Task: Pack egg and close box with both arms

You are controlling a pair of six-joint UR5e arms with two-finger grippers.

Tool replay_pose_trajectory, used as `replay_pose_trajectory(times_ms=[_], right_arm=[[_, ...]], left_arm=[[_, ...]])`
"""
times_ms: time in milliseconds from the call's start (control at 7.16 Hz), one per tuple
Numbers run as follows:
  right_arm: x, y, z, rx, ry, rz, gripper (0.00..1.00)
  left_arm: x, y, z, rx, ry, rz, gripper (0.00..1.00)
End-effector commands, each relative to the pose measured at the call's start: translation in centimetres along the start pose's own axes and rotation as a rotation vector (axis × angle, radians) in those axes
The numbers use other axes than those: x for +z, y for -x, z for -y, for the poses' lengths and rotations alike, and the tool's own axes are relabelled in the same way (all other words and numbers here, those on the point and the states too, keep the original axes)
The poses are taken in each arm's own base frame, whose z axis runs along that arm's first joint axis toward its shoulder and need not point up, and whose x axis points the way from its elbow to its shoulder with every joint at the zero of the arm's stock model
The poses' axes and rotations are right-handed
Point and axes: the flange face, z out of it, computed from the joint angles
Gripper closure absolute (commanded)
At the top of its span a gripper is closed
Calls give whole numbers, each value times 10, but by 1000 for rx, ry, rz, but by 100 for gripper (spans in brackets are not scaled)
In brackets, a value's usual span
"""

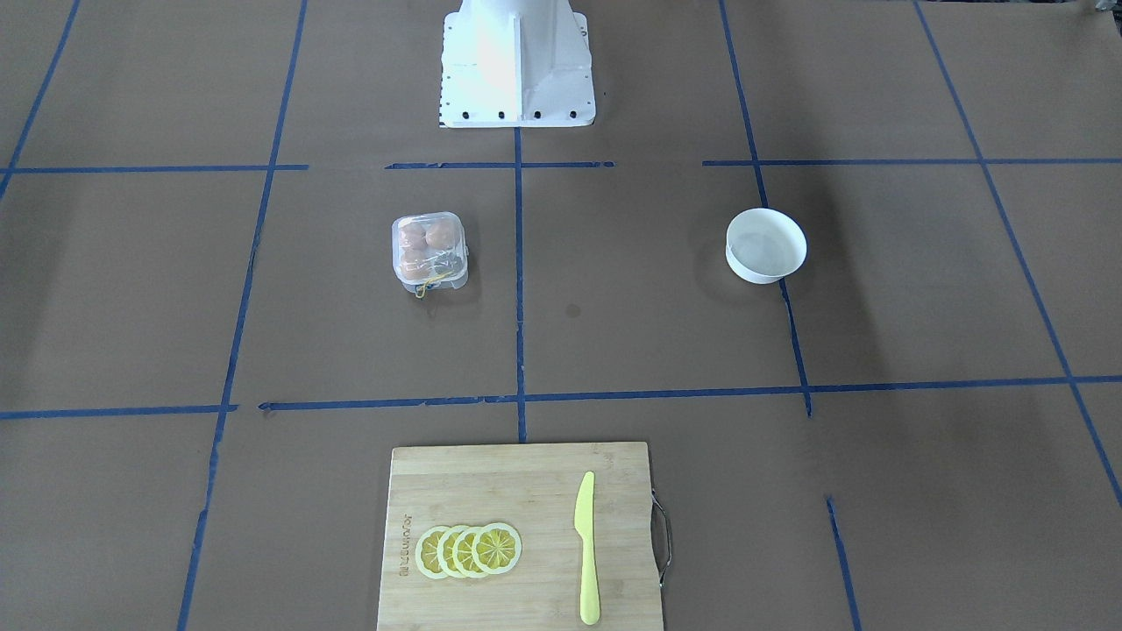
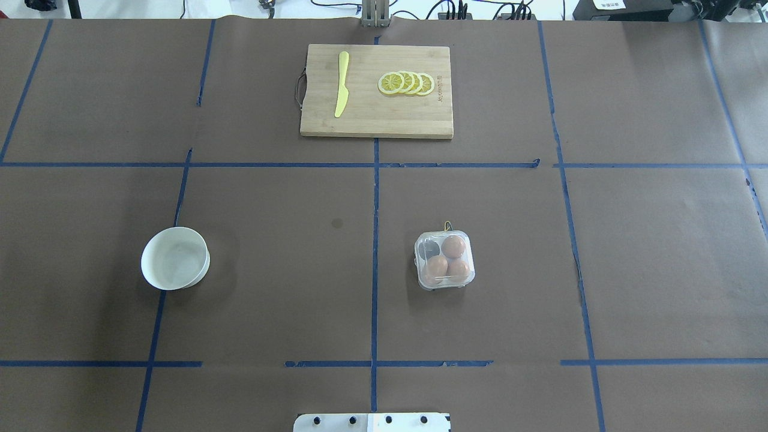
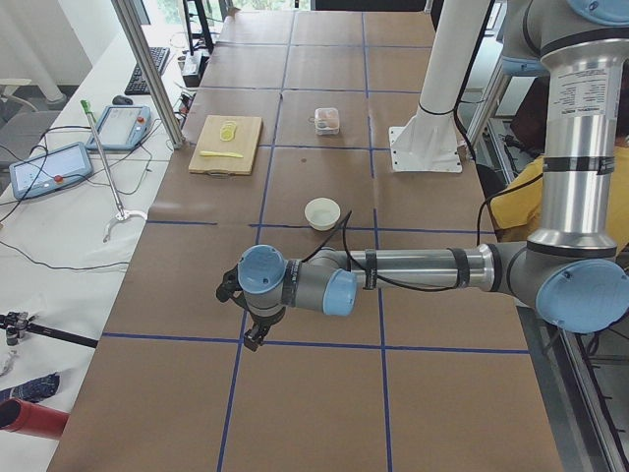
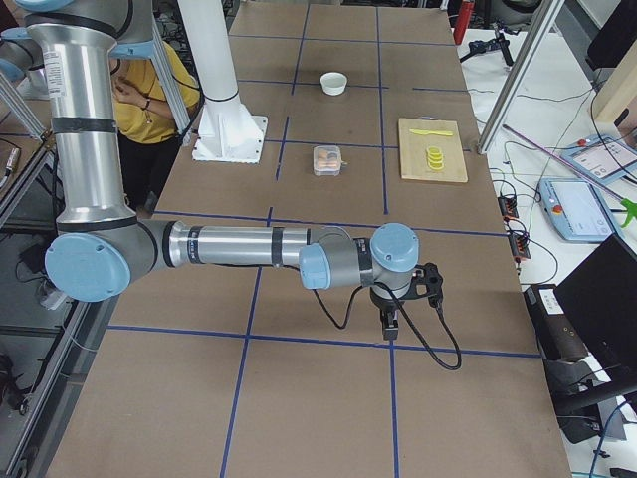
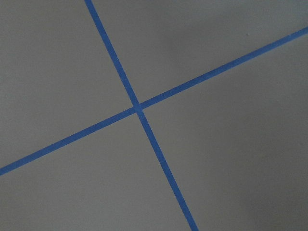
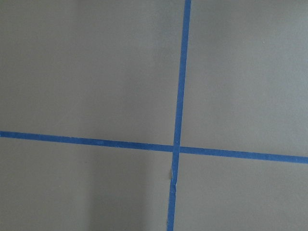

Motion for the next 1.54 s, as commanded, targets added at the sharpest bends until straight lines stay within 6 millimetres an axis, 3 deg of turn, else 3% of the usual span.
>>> replay_pose_trajectory(times_ms=[0,140,419,559,699,838,1118,1397], right_arm=[[0,1,1,5,-1,1,0],[0,1,1,7,0,1,0],[6,-5,-1,20,12,0,0],[7,-6,0,23,15,0,0],[12,-12,-2,30,23,-3,0],[11,-11,-1,29,20,-2,0],[9,-8,-1,28,15,5,0],[17,-13,-3,36,29,4,0]], left_arm=[[20,17,-22,-3,15,14,0],[13,16,-11,12,20,61,0],[20,20,-26,-19,43,62,0],[15,17,-22,-91,58,55,0],[5,10,-8,-303,95,55,0],[-3,0,-15,-332,93,53,0],[0,-2,-28,-361,112,42,0],[0,-1,-29,-383,138,40,0]])
